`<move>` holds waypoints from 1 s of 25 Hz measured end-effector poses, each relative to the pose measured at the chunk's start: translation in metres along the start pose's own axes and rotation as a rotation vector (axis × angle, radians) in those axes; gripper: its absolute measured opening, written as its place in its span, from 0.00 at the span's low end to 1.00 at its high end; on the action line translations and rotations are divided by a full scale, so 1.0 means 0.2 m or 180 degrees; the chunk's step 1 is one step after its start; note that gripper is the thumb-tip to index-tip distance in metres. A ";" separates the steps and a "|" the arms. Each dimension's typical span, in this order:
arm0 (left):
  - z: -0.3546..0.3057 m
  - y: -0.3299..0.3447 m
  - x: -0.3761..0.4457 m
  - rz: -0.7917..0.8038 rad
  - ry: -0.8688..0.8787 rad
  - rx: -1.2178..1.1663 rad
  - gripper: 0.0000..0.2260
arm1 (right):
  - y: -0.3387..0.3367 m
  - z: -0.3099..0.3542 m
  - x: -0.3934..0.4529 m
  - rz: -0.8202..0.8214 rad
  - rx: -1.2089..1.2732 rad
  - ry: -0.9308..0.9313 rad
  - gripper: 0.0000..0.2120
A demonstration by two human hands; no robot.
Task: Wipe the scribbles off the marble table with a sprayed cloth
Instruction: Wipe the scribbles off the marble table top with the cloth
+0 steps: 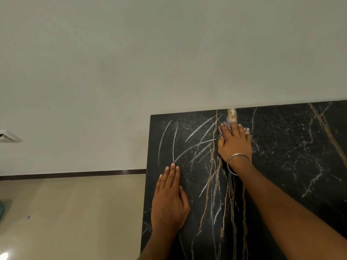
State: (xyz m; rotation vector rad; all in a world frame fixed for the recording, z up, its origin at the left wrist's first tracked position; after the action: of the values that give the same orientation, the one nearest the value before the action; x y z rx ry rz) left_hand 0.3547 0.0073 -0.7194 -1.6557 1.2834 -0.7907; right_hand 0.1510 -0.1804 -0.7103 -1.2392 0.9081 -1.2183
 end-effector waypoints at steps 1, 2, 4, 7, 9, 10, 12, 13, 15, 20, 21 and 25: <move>-0.01 0.00 0.00 0.0008 -0.0007 -0.0014 0.29 | 0.01 0.05 0.01 0.0032 0.0027 -0.0102 0.26; -0.01 0.00 0.00 0.0011 -0.0008 -0.0025 0.29 | 0.02 0.08 0.02 0.0072 0.0047 -0.0184 0.26; -0.01 -0.01 0.01 -0.0036 0.0017 -0.0040 0.28 | 0.02 0.06 0.05 0.0119 -0.0015 -0.0339 0.26; -0.01 -0.01 0.00 -0.0032 0.0032 -0.0007 0.28 | 0.01 -0.10 0.08 -0.0011 -0.0139 -0.0316 0.26; -0.01 -0.02 0.00 -0.0047 0.0033 -0.0039 0.27 | 0.00 -0.18 0.10 -0.0034 -0.0134 -0.0181 0.26; -0.01 -0.02 0.00 -0.0053 0.0035 -0.0053 0.27 | 0.00 -0.19 0.11 -0.0032 -0.0130 -0.0118 0.26; -0.01 -0.02 0.00 -0.0054 0.0053 -0.0060 0.28 | 0.00 -0.17 0.12 -0.0052 -0.0095 0.0070 0.26; -0.01 -0.02 0.00 -0.0049 0.0052 -0.0052 0.28 | 0.00 -0.14 0.13 -0.0060 -0.0079 0.0142 0.26; -0.01 -0.02 0.00 -0.0055 0.0051 -0.0037 0.28 | 0.02 -0.01 0.13 -0.0040 -0.0041 0.0039 0.26; 0.00 -0.01 0.00 0.0035 0.0069 -0.0063 0.29 | 0.04 0.13 0.13 0.0014 -0.0036 -0.0504 0.25; -0.01 -0.01 0.00 0.0058 0.0051 -0.0158 0.29 | 0.03 0.07 0.15 -0.0043 -0.0152 -0.0528 0.25; -0.06 -0.07 0.13 0.0228 0.0237 -0.0469 0.26 | 0.00 -0.19 0.23 -0.0029 -0.0099 -0.0043 0.25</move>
State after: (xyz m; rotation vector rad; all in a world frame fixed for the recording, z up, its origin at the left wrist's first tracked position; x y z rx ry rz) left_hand 0.3567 -0.0198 -0.7028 -1.6990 1.4755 -0.7354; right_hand 0.1216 -0.2318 -0.7119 -1.2761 0.9152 -1.2057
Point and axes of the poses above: each hand's wrist, its own x-axis towards the middle knuckle, its own y-axis out of the palm, z = x × y, the point moved 7 cm from there along x, towards the middle knuckle, and after that the axes turned 10 degrees about -y, right-handed, at the moved point
